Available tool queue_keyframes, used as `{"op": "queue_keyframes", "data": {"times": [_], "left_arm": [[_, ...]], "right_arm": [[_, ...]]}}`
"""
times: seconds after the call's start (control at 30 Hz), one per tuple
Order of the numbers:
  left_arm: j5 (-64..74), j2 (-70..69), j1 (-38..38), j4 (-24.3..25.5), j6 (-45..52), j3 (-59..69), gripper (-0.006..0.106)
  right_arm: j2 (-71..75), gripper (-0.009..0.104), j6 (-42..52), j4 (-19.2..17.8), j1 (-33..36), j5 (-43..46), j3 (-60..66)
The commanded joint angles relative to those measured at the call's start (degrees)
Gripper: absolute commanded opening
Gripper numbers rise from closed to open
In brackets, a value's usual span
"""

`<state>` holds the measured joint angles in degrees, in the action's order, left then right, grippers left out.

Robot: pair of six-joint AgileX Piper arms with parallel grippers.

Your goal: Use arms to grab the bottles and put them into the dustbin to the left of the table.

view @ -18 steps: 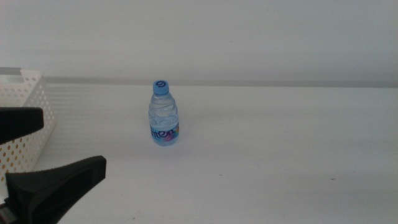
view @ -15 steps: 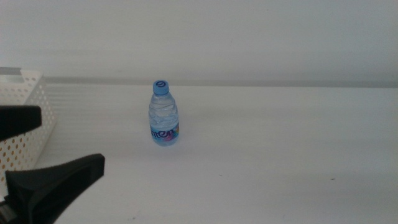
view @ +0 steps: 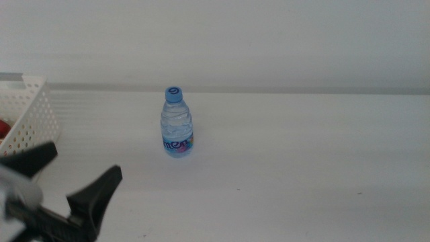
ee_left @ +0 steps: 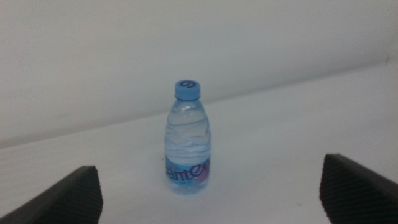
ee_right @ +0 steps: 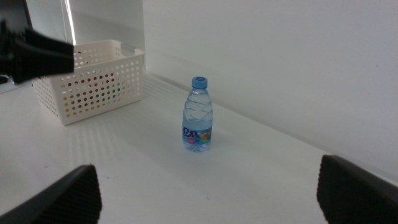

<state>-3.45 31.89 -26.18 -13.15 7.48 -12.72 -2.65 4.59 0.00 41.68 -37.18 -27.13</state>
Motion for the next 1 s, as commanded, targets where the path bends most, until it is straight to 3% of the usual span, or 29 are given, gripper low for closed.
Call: {"op": "queue_keyframes", "data": {"times": [0.0, 0.3, 0.57, 0.73, 0.97], "left_arm": [[-16.41, 2.10, -1.87, -0.41, -2.50, 6.95, 0.094], [-17.77, 7.47, -2.29, -1.32, -2.94, 9.45, 0.094], [-12.91, 11.67, -2.29, -0.63, 3.32, 9.45, 0.094], [-24.77, 21.34, -2.29, 0.18, 6.11, 9.45, 0.094], [-46.77, 40.55, -2.29, 2.78, -3.72, 9.45, 0.094]], "right_arm": [[0.30, 0.093, -0.08, -0.51, 0.06, 0.61, 0.54], [0.30, 0.093, -0.08, -0.51, 0.06, 0.61, 0.54], [0.30, 0.093, -0.08, -0.51, 0.06, 0.61, 0.54], [0.30, 0.093, -0.08, -0.51, 0.06, 0.61, 0.54], [0.30, 0.093, -0.08, -0.51, 0.06, 0.61, 0.54]]}}
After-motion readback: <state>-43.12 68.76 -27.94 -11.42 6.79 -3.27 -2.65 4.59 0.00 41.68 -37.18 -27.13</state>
